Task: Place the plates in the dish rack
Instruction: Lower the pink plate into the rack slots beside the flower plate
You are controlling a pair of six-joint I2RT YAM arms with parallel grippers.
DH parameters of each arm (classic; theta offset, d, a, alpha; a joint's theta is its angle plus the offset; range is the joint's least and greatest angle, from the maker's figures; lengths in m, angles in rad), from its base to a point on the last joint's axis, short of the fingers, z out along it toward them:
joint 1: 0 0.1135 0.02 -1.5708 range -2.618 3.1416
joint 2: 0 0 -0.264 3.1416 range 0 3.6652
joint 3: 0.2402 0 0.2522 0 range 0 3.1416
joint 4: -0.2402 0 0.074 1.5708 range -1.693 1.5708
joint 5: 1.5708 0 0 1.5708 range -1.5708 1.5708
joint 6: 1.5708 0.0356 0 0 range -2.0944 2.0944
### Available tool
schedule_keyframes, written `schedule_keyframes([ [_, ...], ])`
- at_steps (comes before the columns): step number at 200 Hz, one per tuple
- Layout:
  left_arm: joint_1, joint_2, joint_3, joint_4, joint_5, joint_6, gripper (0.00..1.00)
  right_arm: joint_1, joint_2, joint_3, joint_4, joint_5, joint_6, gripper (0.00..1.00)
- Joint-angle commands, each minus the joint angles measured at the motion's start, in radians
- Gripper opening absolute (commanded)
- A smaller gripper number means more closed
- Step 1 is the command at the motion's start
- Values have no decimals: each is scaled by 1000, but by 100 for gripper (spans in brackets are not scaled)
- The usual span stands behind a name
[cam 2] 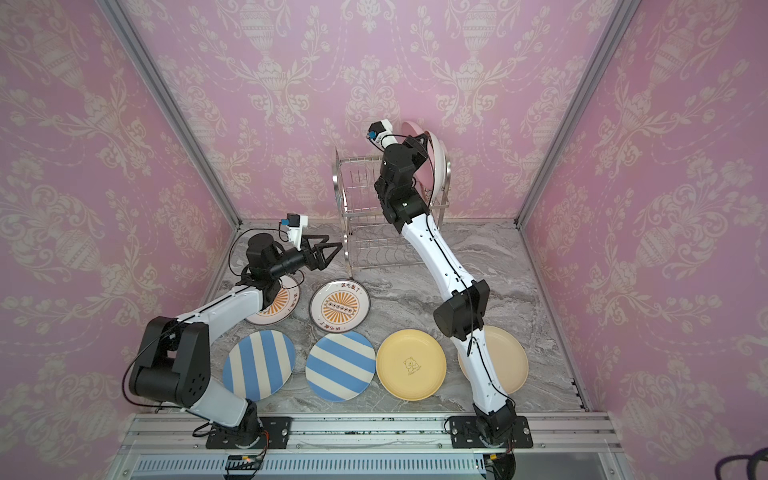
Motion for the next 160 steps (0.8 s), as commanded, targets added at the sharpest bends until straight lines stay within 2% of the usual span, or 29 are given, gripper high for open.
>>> schedule_keyframes([
  [1, 12, 19, 21, 37, 34, -26, 99, -5, -19, 37, 67, 1, 14, 0],
  [81, 15, 19, 15, 42, 41, -26, 99, -4, -5, 71, 60, -2, 82, 0],
  [160, 24, 15, 14, 63, 54, -40, 99, -8, 3, 62, 76, 9, 75, 0],
])
